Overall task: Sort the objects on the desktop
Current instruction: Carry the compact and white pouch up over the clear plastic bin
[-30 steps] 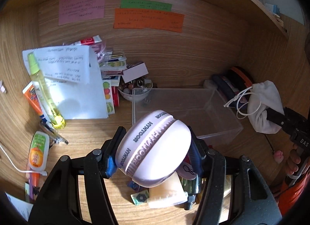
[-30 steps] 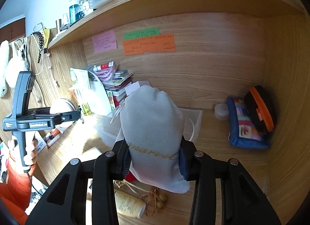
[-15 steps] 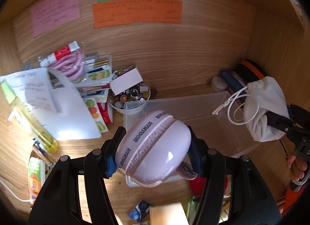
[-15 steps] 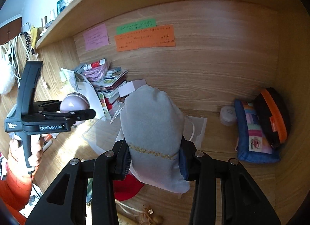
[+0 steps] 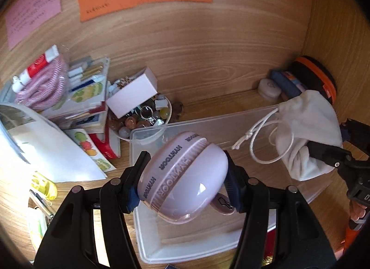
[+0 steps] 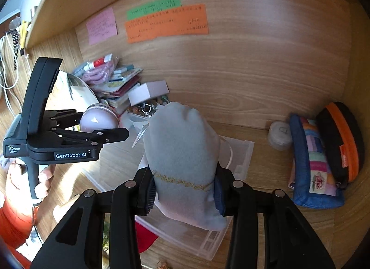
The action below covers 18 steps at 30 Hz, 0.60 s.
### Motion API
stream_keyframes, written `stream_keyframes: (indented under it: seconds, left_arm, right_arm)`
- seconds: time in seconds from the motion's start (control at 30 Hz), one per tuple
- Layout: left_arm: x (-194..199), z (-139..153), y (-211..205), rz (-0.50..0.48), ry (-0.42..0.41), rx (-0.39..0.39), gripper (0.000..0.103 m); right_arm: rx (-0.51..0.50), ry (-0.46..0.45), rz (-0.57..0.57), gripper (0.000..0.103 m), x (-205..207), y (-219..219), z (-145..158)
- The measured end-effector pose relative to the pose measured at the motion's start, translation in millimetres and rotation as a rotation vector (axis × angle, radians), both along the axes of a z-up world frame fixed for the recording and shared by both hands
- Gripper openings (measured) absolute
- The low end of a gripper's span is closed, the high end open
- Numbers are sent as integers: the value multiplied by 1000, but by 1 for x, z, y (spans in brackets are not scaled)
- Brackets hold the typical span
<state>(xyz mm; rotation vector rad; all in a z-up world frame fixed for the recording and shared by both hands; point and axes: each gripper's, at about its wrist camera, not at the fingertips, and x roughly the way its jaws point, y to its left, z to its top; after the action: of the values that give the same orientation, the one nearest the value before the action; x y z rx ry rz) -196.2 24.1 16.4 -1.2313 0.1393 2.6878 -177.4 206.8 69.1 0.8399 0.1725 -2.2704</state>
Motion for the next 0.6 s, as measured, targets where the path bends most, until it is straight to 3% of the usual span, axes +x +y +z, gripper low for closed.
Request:
stream_keyframes:
  seconds: [0.4,0.6]
  left_arm:
    - [-24,-33,12,-38,-134,-45,60]
    - [-29,-44,16,-48,-189,-58,60]
  right_arm:
    - [106,-80,43,37,-28,-30,-28]
    - [154,-65,58,37,-29,-38,-36]
